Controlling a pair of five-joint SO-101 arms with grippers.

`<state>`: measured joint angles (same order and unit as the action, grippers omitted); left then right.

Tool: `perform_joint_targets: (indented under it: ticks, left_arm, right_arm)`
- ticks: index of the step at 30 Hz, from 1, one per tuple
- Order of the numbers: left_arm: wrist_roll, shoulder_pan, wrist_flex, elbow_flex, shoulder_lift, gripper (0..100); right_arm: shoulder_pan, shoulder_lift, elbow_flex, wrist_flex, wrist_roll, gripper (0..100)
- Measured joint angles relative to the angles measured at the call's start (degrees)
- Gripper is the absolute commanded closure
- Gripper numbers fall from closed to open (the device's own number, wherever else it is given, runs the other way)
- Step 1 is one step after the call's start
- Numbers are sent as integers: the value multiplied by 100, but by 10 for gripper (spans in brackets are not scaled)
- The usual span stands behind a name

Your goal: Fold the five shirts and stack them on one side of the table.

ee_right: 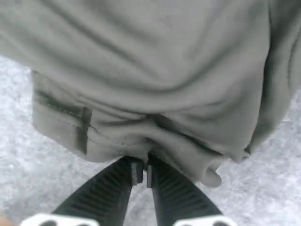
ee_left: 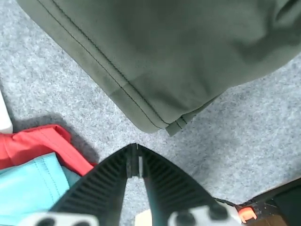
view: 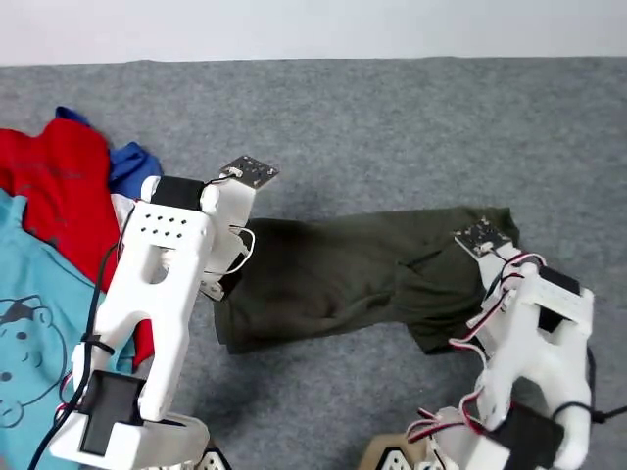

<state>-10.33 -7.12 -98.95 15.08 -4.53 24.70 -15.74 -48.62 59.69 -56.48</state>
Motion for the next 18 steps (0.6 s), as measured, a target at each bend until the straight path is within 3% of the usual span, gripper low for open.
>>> perform_joint_targets:
  ticks: [10, 18]
  left_arm:
    - [0, 0, 0, 0, 0, 998]
    - [0, 0, 0, 0, 0, 998]
  right_arm:
    - [-598, -457, 413, 308, 149, 985]
    - [-862, 378, 1187, 97, 589, 984]
